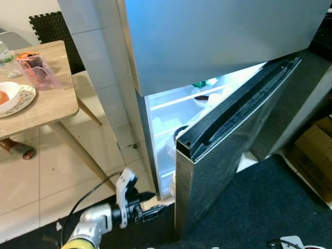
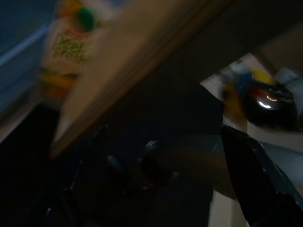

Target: Restocking fridge

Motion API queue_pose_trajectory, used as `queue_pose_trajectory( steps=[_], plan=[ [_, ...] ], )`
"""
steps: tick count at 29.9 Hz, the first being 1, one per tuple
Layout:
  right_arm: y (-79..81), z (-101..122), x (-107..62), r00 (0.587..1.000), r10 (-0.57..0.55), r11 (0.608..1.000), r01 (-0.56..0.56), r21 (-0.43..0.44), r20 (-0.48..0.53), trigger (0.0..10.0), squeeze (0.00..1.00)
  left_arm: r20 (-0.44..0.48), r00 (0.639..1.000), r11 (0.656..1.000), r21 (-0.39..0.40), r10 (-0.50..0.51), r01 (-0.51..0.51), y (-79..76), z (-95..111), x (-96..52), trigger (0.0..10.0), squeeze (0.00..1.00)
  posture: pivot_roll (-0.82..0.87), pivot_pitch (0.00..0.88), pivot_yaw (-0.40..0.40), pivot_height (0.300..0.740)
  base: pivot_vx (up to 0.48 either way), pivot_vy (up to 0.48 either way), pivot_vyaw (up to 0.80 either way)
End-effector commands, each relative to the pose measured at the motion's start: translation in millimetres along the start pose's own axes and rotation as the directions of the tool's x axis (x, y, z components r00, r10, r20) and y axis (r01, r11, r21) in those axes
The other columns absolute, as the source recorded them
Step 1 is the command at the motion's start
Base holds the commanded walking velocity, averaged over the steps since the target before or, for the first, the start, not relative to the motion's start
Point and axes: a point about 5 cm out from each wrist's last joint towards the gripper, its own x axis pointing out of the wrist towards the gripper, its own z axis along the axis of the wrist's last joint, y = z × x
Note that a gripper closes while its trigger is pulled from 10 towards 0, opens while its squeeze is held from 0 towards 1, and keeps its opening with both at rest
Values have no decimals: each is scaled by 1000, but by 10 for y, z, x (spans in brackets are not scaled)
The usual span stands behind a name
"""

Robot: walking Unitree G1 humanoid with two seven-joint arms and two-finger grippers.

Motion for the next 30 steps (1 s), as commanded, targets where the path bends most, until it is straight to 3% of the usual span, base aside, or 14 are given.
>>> queue_pose_trajectory(
  steps=[1,3,4,5,7,9,11,12,14,16,25,30],
  plan=[
    [-31,-11,-2,1000,-20,1000,20,13,-2,10000,0,-18,997,997,-38,72,-72,10,-154,-23,10000,0,-26,96,0,740,0,0,0],
    [-38,-10,-1,1000,-25,1000,25,18,-5,10000,0,-43,969,964,-97,245,-248,66,-364,-97,10000,0,-27,96,0,740,0,0,0],
    [-38,-10,-1,1000,-25,1000,25,18,-5,10000,0,-43,969,964,-97,245,-248,66,-364,-97,10000,0,-27,96,0,740,0,0,0],
    [-39,-12,-1,1000,-26,999,26,20,-7,10000,0,-56,948,940,-127,314,-318,86,-444,-133,10000,0,-27,96,0,740,0,0,0],
    [-39,-12,-1,1000,-26,999,26,20,-7,10000,0,-56,948,940,-127,314,-318,86,-444,-133,10000,0,-27,96,0,740,0,0,0],
    [-41,-26,-2,999,-29,999,29,23,-16,10000,0,-79,906,889,-171,416,-424,114,-562,-191,10000,0,-29,96,-3,740,0,0,0],
    [-42,-48,-4,999,-28,999,28,18,-31,10000,0,-122,846,815,-224,520,-534,141,-713,-300,10000,0,-31,95,-3,740,0,0,-553],
    [-42,-48,-4,999,-28,999,28,18,-31,10000,0,-122,846,815,-224,520,-534,141,-713,-300,10000,0,-31,95,-3,740,0,0,-600],
    [-42,-57,-5,999,-27,999,28,25,-37,10000,0,-165,787,750,-237,595,-617,158,-826,-396,10000,0,-33,95,-2,740,0,0,-788],
    [-42,-59,-5,999,-26,999,27,34,-39,10000,0,-192,750,707,-252,633,-661,151,-911,-453,10000,0,-33,95,-3,740,0,0,-788],
    [-28,-57,-4,999,-18,999,19,34,-41,10000,0,-184,705,660,-251,685,-708,185,-877,-442,10000,0,-31,95,-4,740,0,0,-788],
    [-27,-49,-4,999,-20,999,22,41,-34,10000,0,-193,692,652,-235,696,-721,195,-860,-422,10000,0,-28,93,-3,740,0,0,-788]
  ],
)
